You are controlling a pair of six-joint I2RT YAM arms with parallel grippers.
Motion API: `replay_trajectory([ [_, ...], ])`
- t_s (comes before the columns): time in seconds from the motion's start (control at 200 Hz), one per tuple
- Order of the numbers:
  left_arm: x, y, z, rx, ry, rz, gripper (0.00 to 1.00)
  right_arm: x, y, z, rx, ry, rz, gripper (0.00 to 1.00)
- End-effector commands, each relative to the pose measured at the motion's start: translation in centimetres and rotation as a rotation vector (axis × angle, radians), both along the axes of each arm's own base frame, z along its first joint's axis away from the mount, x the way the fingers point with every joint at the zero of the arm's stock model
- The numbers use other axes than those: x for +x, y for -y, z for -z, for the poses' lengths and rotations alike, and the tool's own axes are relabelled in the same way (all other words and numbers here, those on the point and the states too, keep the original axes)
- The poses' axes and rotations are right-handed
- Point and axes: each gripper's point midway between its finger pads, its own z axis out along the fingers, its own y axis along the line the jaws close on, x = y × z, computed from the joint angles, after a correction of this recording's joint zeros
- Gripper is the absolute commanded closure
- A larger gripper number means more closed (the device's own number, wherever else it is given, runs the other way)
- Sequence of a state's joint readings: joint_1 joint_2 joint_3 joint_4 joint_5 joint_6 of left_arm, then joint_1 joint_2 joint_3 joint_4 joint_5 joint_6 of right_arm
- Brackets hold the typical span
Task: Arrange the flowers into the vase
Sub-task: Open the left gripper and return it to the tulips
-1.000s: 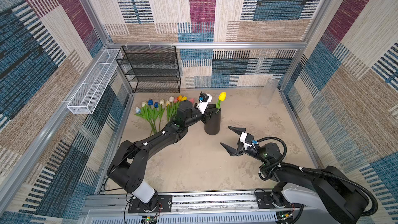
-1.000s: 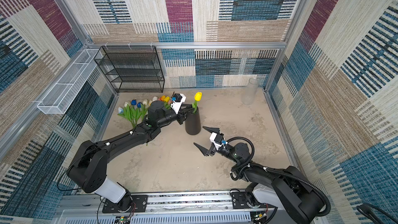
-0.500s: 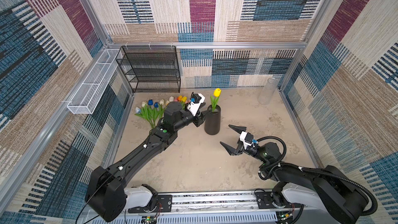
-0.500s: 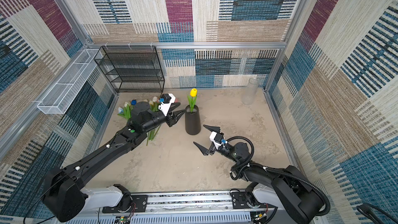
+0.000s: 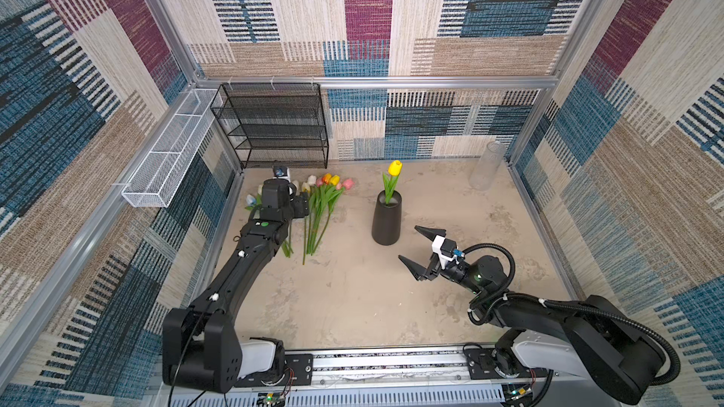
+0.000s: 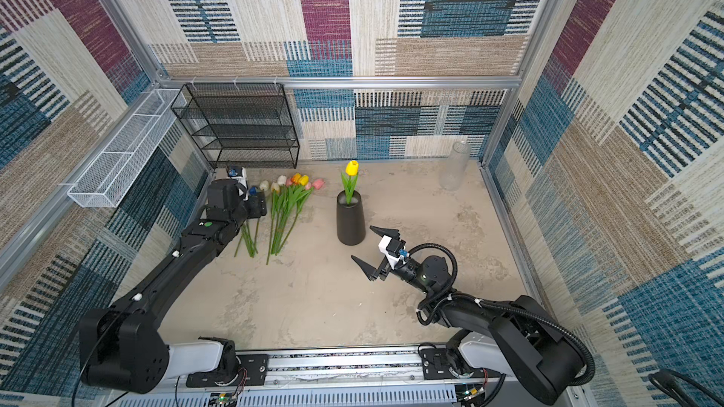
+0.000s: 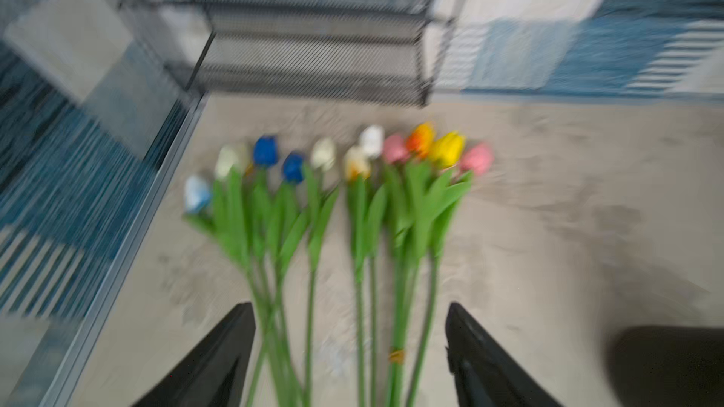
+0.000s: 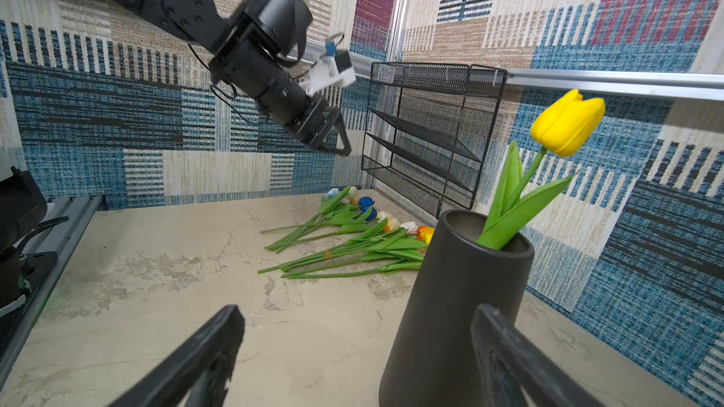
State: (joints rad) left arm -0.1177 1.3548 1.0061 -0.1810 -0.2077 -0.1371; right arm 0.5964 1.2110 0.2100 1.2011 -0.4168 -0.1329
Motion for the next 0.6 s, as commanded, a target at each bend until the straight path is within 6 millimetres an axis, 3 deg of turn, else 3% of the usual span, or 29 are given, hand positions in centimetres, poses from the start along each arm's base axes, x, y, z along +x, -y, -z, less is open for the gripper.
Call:
replay_trajectory([
  [0.0,-1.9,-3.3,5.1,-0.038,-0.197,-0.158,0.33,-0.1,0.0,-0.9,0.022,0.020,-0.003,0.06],
  [0.175,-0.7,-3.4,9.5,0.009,-0.403,-0.072,0.52,-0.1,-0.1,-0.8,0.019,0.016,-0.009,0.06],
  [0.421,0.6,-4.4,13.3,0.092,-0.634,-0.085,0.49,-0.2,-0.4,-0.5,0.016,0.010,-0.031,0.05],
  [0.551,1.5,-3.9,14.5,0.074,-0.653,-0.066,0.51,-0.2,-0.5,-0.5,0.016,0.009,-0.033,0.05],
  [0.596,1.8,-3.7,14.9,0.073,-0.668,-0.055,0.59,-0.2,-0.5,-0.5,0.016,0.010,-0.032,0.05],
])
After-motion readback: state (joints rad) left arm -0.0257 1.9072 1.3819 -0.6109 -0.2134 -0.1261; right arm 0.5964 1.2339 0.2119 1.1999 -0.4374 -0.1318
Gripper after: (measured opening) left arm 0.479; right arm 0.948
